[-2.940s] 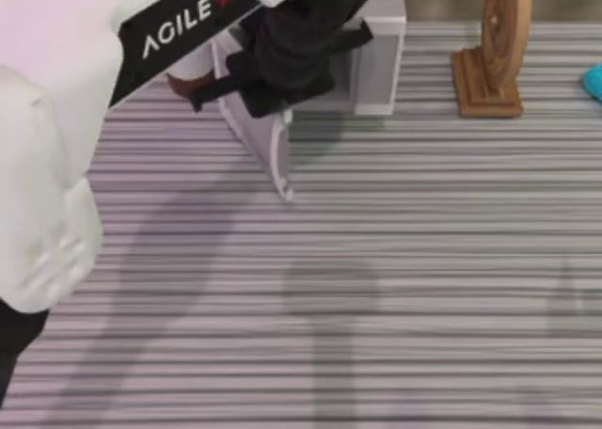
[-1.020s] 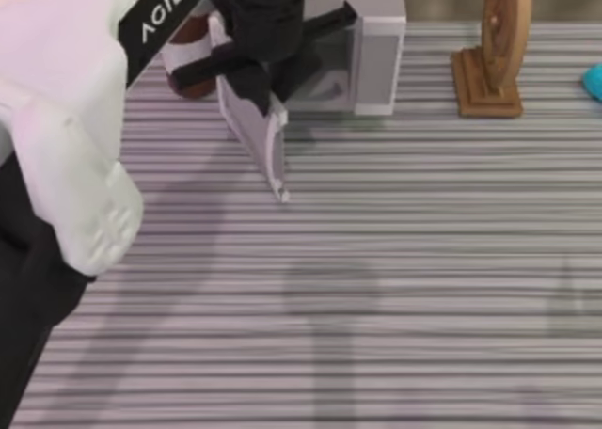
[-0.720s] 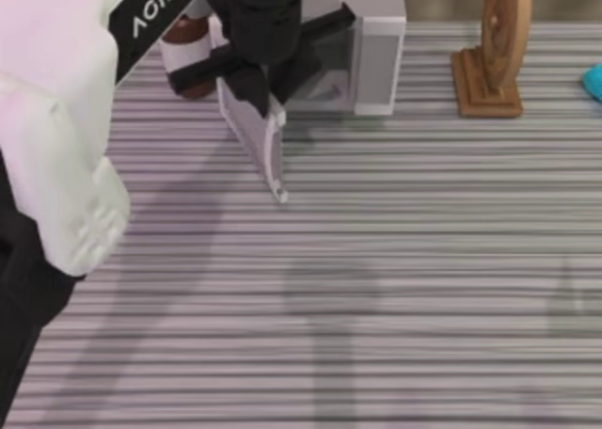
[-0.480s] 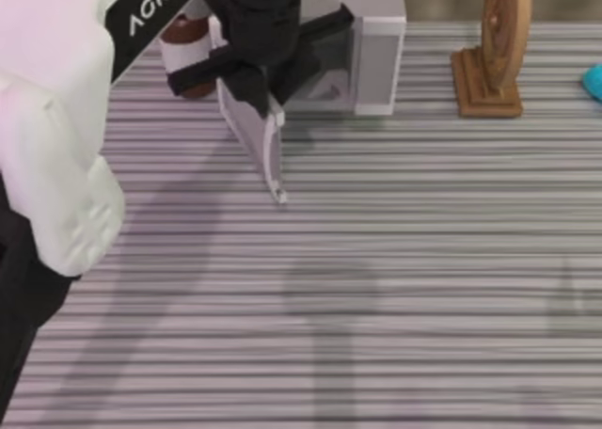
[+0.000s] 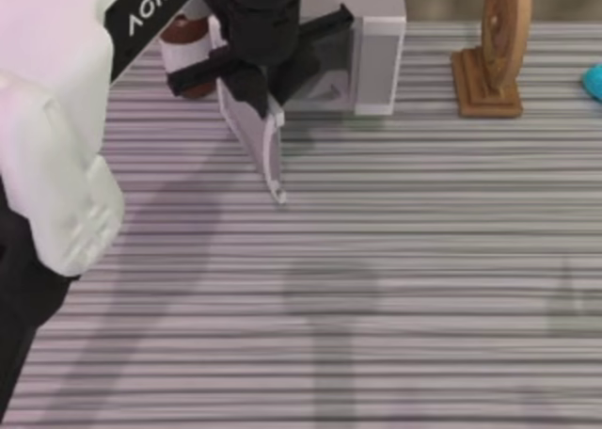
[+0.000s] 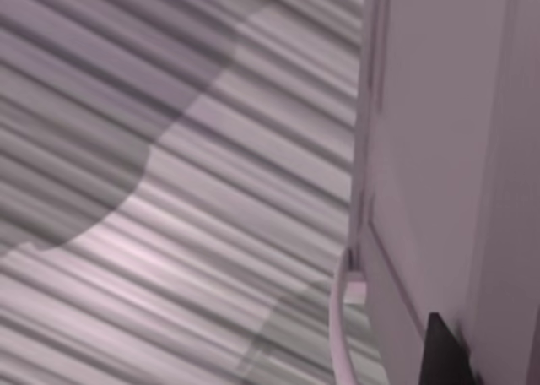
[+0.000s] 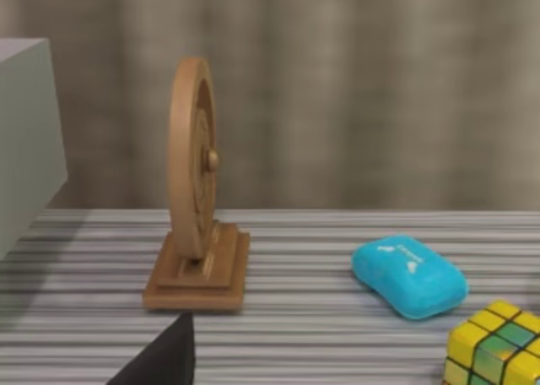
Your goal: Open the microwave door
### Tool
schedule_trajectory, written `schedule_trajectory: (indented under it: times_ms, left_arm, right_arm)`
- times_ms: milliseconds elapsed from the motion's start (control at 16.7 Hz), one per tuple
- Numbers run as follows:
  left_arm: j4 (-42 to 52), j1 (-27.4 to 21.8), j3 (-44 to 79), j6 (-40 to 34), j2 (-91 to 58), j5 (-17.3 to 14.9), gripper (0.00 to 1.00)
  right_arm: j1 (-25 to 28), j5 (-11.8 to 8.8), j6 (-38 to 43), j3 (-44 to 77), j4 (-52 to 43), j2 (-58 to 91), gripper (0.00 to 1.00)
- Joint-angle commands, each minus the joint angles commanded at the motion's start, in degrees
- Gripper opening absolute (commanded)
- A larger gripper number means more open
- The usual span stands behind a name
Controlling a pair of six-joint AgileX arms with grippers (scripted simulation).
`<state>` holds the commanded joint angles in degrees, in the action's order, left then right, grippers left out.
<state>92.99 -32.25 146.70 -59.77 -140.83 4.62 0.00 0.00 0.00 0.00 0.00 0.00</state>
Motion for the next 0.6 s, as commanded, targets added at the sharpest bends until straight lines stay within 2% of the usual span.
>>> schedule_trajectory:
  times_ms: [600]
  left_arm:
    - [0.0, 0.0, 0.0, 0.0, 0.0, 0.0, 0.00]
  right_arm:
    - [0.0, 0.0, 0.0, 0.0, 0.0, 0.0, 1.00]
